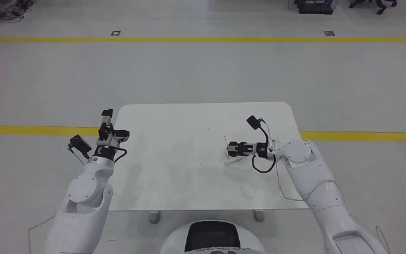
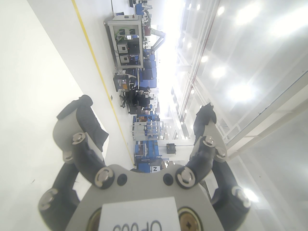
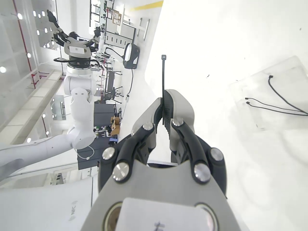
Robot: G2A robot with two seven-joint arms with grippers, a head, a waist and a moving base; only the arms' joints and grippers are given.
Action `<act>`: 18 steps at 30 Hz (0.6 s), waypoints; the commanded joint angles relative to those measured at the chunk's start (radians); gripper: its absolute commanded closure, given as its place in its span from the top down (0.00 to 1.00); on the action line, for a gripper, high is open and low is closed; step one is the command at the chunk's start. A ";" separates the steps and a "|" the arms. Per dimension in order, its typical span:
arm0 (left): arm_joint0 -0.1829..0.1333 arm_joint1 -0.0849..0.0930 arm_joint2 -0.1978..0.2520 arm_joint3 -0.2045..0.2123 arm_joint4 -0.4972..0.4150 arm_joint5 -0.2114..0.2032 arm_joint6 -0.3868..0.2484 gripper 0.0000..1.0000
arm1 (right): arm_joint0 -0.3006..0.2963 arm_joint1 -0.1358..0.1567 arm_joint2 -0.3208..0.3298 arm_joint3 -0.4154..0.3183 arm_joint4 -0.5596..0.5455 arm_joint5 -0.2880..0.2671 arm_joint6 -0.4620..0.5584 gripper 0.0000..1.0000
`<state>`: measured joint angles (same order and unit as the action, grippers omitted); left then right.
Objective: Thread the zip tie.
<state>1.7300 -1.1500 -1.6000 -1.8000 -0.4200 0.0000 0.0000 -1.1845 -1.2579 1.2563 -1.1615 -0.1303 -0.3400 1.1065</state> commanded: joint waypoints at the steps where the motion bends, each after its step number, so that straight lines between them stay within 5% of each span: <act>1: 0.000 0.000 0.000 0.000 0.000 0.000 0.000 1.00 | 0.000 0.000 0.000 0.000 0.000 0.000 0.000 0.00; 4: 0.000 0.000 0.000 0.000 0.000 0.000 0.000 1.00 | -0.011 0.003 -0.006 -0.015 -0.027 0.000 -0.036 0.00; 11: 0.000 0.000 0.000 0.000 0.000 0.000 0.000 1.00 | -0.030 0.024 0.053 -0.068 0.160 0.000 0.057 0.00; 18: 0.000 0.000 0.000 0.000 0.000 0.000 0.000 1.00 | -0.012 0.026 0.107 -0.010 0.333 0.000 0.201 0.00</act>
<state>1.7300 -1.1500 -1.6000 -1.8000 -0.4200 0.0000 0.0000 -1.2025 -1.2309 1.3574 -1.1853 0.1806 -0.3400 1.2790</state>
